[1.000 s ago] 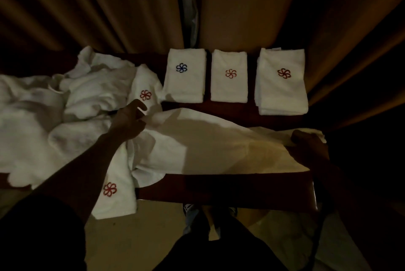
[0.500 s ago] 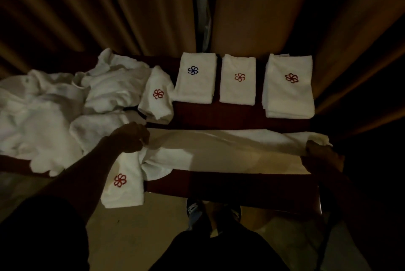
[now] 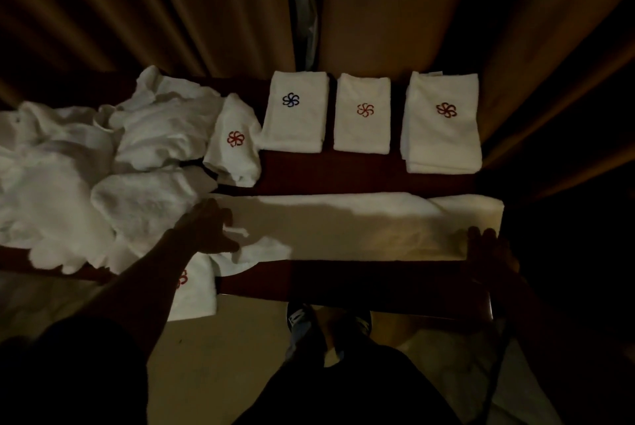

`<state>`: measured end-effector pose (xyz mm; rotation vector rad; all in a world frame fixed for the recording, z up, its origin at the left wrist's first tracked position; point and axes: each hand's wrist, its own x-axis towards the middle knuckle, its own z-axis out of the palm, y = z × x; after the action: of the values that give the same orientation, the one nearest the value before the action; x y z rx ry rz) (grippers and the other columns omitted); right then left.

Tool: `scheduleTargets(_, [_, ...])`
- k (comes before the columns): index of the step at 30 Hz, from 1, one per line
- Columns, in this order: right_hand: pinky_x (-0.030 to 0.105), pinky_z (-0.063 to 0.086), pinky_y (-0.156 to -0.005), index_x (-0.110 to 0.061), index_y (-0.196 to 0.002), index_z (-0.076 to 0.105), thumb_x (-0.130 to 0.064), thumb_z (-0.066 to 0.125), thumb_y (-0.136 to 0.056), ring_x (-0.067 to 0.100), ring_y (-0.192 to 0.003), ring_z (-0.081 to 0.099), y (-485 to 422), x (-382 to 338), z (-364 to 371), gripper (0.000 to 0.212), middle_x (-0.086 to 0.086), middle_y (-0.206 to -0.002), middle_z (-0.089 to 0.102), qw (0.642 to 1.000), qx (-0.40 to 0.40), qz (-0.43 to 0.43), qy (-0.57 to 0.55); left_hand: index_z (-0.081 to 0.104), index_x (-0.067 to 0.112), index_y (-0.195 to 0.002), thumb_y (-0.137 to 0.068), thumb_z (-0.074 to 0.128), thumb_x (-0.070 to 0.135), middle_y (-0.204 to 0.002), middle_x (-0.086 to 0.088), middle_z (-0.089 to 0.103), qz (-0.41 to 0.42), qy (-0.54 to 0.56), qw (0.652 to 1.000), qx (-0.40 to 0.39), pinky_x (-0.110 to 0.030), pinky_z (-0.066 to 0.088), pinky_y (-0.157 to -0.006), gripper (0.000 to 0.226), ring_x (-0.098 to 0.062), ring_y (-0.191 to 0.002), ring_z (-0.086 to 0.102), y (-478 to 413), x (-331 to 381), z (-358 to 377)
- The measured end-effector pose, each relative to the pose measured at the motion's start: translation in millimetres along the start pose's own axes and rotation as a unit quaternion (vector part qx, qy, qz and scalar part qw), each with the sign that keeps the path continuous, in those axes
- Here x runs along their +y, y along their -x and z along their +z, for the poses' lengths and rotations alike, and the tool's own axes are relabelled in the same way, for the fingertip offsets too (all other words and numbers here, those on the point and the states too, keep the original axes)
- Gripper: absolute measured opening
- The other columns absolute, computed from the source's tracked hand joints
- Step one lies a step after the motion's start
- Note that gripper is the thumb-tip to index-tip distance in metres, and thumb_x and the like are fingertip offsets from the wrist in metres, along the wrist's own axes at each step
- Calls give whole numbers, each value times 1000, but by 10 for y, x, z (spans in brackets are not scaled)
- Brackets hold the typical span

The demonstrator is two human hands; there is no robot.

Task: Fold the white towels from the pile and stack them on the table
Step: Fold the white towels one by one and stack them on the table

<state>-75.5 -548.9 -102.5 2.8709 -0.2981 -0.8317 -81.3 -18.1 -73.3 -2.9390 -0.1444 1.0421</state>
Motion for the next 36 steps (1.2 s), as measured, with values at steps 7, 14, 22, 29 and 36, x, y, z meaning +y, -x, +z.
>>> scheduleTargets(7, [57,29,-115,8,-147,35,-35,60,-78,58,-130,44,-277,82,467,85,38,-144,41,985,39,-123,-110,26,26,-150,-67,63,83,-158,-13,15,-40,41,998,26,-60,26,-115,107,-41,-148,9,-34,127,281])
scheduleTargets(14, [48,46,-100,-13,-154,24,-38,62,-88,39,-132,41,-174,50,210,81,16,-154,27,995,-17,-22,-98,19,19,-156,-88,62,58,-158,-19,17,-25,-1,997,67,-59,35,-110,89,-46,-146,14,-168,158,376])
scheduleTargets(22, [56,38,-110,-32,-159,-1,-35,66,-91,44,-143,24,-115,280,361,95,8,-162,6,991,-87,27,-98,17,12,-157,-88,59,60,-159,-19,23,-12,-48,996,70,-53,28,-115,94,-41,-143,27,-464,111,454])
scheduleTargets(29, [60,29,-115,-25,-158,23,-54,21,-93,33,-152,14,17,-35,367,71,8,-166,17,978,43,-80,-187,21,15,-155,-88,66,43,-161,-11,20,-27,-9,996,80,-54,23,-116,86,-33,-149,16,-354,318,400])
scheduleTargets(36, [63,15,-119,-36,-158,-5,-83,19,-78,26,-154,-7,-193,121,501,96,-3,-167,-12,986,-5,-79,-149,6,5,-157,-82,51,78,-165,-16,1,-17,26,997,69,-57,17,-117,113,-33,-152,4,-343,467,448])
